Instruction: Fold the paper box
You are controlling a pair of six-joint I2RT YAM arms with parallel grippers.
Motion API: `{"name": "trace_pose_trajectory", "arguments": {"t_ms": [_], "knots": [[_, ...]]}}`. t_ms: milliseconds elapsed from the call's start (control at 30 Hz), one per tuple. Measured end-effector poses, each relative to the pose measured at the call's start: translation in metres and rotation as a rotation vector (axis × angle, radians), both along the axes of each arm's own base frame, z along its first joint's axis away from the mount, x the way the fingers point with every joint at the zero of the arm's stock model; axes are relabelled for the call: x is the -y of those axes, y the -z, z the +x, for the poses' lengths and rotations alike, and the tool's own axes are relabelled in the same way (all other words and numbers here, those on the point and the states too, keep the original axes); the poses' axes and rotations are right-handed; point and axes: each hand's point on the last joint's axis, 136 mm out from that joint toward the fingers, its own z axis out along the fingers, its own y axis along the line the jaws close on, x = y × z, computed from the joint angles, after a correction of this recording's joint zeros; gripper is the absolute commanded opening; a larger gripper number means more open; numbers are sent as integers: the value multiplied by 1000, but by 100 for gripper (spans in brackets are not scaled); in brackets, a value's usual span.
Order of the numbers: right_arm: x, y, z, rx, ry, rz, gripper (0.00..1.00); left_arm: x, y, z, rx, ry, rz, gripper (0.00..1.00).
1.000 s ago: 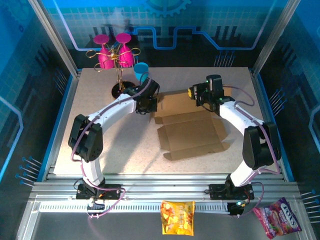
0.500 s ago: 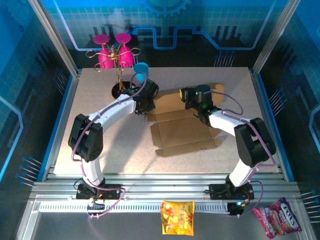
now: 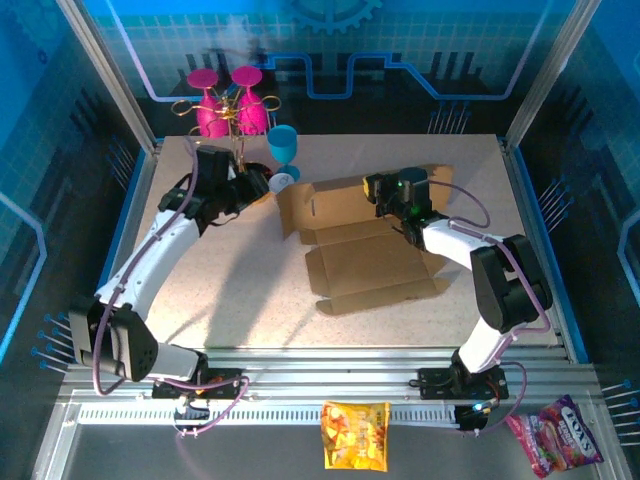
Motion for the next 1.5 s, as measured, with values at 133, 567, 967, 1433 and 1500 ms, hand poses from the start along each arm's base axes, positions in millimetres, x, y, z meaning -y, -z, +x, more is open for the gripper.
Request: {"name": "trace_pose_trajectory", "arguments": {"t_ms": [133, 567, 967, 1433, 1500], "knots": [[-2, -1, 0, 1, -12, 2, 0, -24, 59, 9, -124, 8, 33, 27], [-3, 2, 5, 20, -27, -5, 0, 59, 140, 26, -141, 287, 21, 49], [-2, -5, 16, 171, -127, 19, 0, 92, 144, 0, -56, 391, 32, 49], [-2, 3, 12, 196, -219, 12, 0, 106, 129, 3, 66, 564, 96, 41], [-1, 4, 13, 194, -224, 13, 0, 108, 129, 1, 85, 607, 113, 44]]}}
